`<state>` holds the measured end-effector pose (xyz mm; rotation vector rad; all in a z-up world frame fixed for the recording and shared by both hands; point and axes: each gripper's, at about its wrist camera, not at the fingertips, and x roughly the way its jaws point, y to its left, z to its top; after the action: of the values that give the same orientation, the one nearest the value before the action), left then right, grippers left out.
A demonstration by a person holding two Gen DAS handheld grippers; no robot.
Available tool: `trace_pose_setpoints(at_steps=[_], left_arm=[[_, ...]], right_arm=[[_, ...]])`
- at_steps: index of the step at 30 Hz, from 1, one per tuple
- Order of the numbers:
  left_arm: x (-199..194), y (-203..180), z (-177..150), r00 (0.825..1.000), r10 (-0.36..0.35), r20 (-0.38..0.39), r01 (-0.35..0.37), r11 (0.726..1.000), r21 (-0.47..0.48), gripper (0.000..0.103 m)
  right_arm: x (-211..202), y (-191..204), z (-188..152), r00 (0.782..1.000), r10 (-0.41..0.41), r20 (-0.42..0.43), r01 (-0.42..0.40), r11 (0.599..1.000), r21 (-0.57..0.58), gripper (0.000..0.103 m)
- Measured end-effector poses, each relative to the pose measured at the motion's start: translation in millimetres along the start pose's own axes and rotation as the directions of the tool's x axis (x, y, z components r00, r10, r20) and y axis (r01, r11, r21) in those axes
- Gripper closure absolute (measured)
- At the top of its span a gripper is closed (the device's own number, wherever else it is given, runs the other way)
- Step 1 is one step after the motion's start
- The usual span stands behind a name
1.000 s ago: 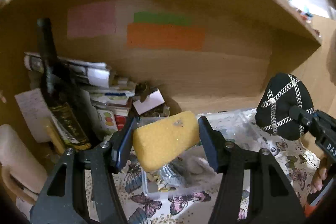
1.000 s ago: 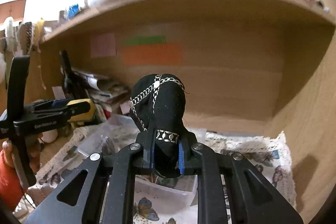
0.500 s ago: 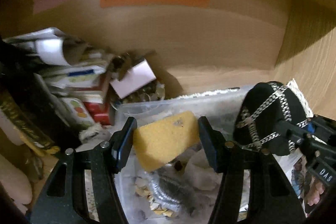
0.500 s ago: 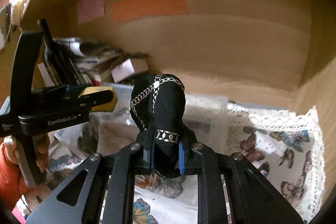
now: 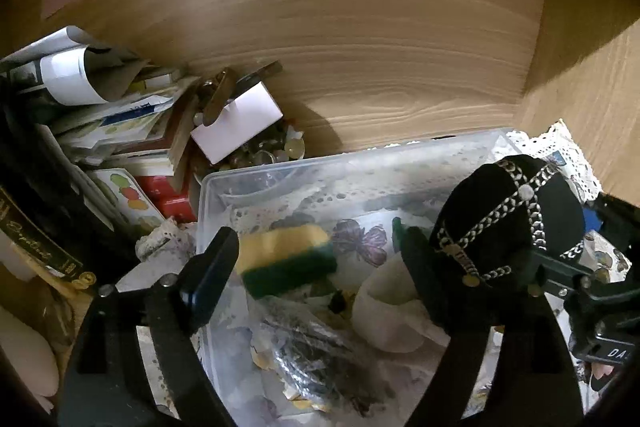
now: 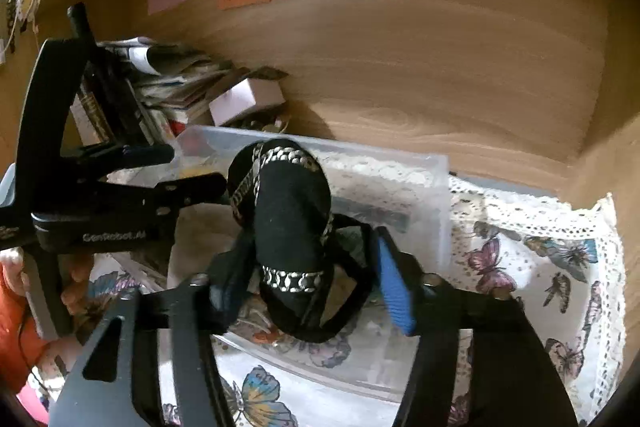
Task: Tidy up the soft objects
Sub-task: 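Place the sponge into the clear box with the left tool while the right tool drops the black ball in, then grasp the coiled hair tie with the left tool while the right tool grasps the yellow felt ball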
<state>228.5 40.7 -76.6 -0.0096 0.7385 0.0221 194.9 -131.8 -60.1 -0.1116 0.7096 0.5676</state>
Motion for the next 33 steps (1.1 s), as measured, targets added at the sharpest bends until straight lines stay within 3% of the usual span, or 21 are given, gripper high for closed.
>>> trace_pose_setpoints(at_steps=[5,8,14,20,23,28,31,33], left_arm=[[-24.3,-2.6,0.9,0.999,0.01,0.04,-0.01,1.0,0.0,0.004],[-42.5,-4.6,0.6,0.997,0.015,0.076,-0.016,1.0,0.005,0.003],[-84.7,-8.3,-8.7,0.989,0.01,0.149,-0.011,1.0,0.008,0.0],[-123.0,-16.2,-38.2,0.979,0.032,0.203,-0.04,0.999,0.035,0.0],[-135.2,-17.6,-56.1,0.978,0.044,0.202,-0.051,0.998,0.029,0.0],[-143.3,-19.3,-89.1,0.99,0.02,0.137,-0.021,1.0,0.005,0.0],[-146.8,-23.1,-109.7,0.993,0.018,0.115,-0.018,1.0,-0.007,0.002],[-147.1,-26.7,-122.4,0.995,0.017,0.098,-0.017,1.0,-0.008,0.018]], right_arm=[[-21.4,-1.1,4.2,0.998,-0.032,0.057,0.032,0.999,0.002,0.026],[-38.1,1.0,5.2,0.995,-0.039,0.094,0.039,0.999,-0.002,0.022],[-72.5,11.7,-0.5,0.988,-0.022,0.154,0.025,1.0,-0.014,0.02],[-101.7,29.5,-20.8,0.983,0.01,0.184,-0.005,1.0,-0.028,0.02],[-110.7,37.4,-36.9,0.984,0.037,0.176,-0.032,0.999,-0.031,0.02],[-116.2,45.3,-70.6,0.991,0.04,0.128,-0.038,0.999,-0.016,0.02],[-117.7,47.5,-89.0,0.992,0.085,0.095,-0.087,0.996,0.015,0.02],[-118.1,51.9,-99.2,0.991,0.115,0.071,-0.117,0.993,0.028,0.021]])
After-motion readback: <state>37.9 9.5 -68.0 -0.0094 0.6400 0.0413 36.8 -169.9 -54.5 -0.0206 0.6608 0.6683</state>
